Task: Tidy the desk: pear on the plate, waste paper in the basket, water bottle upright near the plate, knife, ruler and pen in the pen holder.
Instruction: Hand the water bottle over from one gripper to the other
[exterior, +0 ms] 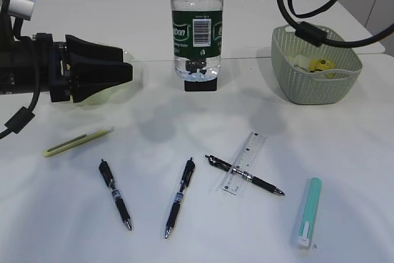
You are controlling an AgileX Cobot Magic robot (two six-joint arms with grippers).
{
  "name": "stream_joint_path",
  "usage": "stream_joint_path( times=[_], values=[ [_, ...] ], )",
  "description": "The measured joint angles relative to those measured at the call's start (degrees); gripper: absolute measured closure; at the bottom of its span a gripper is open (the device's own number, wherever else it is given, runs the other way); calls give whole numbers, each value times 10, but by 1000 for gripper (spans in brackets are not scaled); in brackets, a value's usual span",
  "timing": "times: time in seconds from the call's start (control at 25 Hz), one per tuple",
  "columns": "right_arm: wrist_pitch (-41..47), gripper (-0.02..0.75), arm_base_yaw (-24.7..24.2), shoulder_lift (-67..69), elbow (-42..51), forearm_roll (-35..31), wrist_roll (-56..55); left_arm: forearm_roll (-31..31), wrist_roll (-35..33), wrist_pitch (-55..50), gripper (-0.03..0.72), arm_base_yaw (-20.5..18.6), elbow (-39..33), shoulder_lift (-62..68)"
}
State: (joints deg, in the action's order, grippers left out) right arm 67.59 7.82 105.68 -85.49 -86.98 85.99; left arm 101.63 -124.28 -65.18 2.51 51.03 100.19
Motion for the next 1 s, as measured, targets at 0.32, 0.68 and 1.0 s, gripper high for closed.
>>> stream_joint_path(
  times=[0.32,0.68,1.0],
  values=[
    [0,349,0,0,0,0,8,1,1,43,199,0,0,0],
    [0,349,0,0,0,0,13,1,1,46,193,0,0,0],
    [0,349,0,0,0,0,15,1,3,-1,193,0,0,0]
  ],
)
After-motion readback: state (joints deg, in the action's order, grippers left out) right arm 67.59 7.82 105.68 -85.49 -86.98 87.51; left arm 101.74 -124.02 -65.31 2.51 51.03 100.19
